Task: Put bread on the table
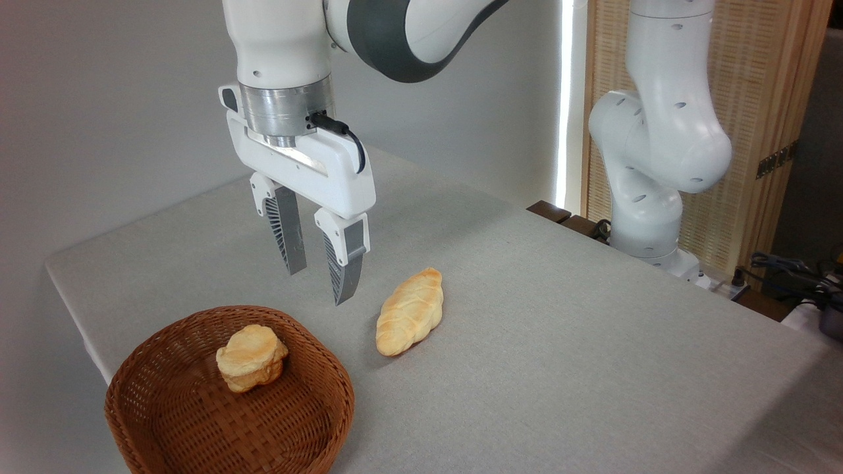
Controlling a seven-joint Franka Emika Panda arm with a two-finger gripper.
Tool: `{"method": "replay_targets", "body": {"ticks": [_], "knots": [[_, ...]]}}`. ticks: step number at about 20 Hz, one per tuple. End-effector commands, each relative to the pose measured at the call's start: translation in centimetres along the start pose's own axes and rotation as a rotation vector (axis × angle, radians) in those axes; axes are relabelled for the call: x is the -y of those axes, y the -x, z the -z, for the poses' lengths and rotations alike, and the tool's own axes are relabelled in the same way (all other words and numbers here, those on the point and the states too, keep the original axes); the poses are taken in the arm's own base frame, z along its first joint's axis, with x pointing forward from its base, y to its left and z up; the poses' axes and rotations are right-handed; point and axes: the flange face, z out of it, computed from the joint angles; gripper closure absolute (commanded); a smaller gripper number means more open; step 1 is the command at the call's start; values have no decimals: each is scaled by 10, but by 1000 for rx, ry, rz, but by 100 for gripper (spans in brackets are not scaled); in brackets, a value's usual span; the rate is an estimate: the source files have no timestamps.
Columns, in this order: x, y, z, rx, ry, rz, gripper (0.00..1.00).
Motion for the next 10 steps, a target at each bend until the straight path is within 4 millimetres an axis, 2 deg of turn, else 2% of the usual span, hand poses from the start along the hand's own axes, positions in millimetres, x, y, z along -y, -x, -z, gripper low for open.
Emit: {"method": "replay_targets", "body": {"ticks": [1,10], "knots": [[3,2,6,-3,-8,-8,0],[2,0,3,-2,-1,-4,0]]}}
